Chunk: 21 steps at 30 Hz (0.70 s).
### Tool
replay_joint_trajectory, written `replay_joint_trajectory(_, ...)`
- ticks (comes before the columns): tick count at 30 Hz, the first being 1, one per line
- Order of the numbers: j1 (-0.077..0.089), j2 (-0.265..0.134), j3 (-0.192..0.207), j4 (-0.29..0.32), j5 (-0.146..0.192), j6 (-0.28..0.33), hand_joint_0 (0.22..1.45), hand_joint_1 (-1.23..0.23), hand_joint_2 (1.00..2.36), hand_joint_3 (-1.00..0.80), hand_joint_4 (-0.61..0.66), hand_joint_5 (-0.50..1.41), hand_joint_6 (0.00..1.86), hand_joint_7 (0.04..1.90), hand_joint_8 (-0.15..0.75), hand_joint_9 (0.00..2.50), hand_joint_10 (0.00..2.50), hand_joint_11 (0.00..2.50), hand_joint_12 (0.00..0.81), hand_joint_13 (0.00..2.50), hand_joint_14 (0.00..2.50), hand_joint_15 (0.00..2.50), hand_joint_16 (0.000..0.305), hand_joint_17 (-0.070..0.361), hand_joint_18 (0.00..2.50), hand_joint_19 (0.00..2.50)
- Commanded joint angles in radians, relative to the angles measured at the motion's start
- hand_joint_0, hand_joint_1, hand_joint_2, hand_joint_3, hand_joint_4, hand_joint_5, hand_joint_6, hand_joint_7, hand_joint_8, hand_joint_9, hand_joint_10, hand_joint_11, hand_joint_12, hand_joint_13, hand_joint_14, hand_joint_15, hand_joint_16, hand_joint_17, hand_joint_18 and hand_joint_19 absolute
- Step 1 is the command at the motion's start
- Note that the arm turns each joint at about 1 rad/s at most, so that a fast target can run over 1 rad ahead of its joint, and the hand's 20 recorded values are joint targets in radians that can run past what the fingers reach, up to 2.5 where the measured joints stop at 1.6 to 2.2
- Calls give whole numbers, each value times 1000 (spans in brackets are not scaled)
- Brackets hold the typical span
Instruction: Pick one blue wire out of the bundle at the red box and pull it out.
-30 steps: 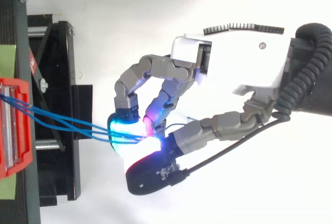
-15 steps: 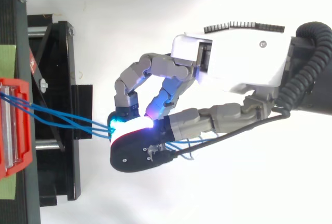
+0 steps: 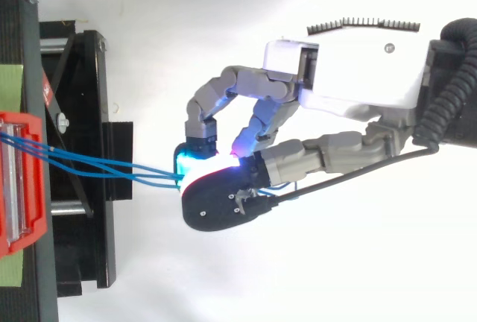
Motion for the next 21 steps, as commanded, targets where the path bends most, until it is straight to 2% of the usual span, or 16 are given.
replay_joint_trajectory(1, -2, 7, 0, -21, -3, -1, 537, -548, 1009, -311, 181, -191, 856, 829, 374, 1088, 14, 802, 415, 971, 21, 625, 43, 97, 754, 631)
replay_joint_trajectory(6, -2, 10, 0, -21, -3, -5, 559, -603, 1010, -247, 184, -193, 881, 812, 385, 1097, 14, 798, 427, 992, 20, 609, 46, 104, 804, 604)
replay_joint_trajectory(16, -4, 10, 0, -16, 1, -8, 619, -721, 1015, -59, 77, -194, 925, 864, 383, 1111, 11, 827, 407, 1019, 19, 602, 43, 96, 876, 568)
replay_joint_trajectory(18, -2, 10, 0, -13, 1, -8, 631, -741, 1019, -71, 71, -201, 933, 845, 375, 1089, 14, 837, 395, 1011, 22, 616, 41, 91, 862, 580)
replay_joint_trajectory(21, -2, 10, 0, -4, 3, -10, 659, -754, 1017, -183, 94, -210, 934, 800, 355, 1057, 14, 848, 381, 992, 22, 620, 39, 87, 851, 584)
